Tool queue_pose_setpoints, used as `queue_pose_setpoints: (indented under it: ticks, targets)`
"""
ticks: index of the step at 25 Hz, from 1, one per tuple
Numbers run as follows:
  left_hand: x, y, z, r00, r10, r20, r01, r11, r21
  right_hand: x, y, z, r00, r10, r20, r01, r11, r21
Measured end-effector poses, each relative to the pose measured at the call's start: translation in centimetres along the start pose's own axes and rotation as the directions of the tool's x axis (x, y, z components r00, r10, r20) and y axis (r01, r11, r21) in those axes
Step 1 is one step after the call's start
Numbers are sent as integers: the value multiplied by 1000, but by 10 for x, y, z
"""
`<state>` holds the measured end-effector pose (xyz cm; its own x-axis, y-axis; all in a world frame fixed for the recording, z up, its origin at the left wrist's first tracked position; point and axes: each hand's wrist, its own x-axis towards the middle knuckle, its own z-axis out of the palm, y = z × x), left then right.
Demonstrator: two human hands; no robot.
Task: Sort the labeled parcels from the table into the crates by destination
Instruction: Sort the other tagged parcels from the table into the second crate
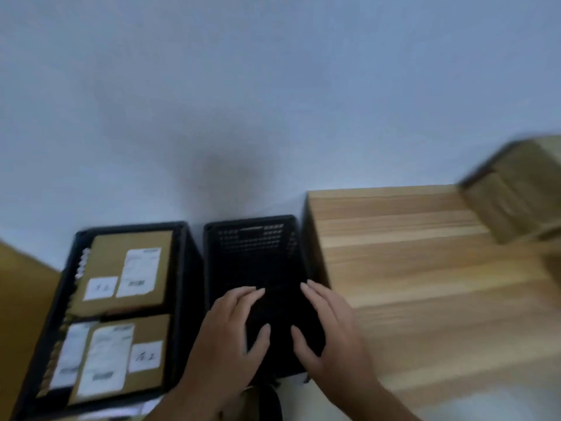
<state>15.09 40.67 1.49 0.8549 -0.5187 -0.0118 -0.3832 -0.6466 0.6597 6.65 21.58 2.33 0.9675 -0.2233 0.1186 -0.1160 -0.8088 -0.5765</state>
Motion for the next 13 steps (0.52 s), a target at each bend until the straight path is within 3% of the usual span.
queue_pose_setpoints:
  ticks: [4,8,13]
  targets:
    - [8,67,18,967,251,31,-251,968,-24,-62,9,-62,980,89,-175,-98,994,-46]
    - [12,121,34,943,323,79,-316,944,-91,-119,29,-115,907,232,-353,-264,964,-44]
    - [1,195,83,857,479,191,-470,878,-91,-184,73,-164,787,375,-490,-406,913,46]
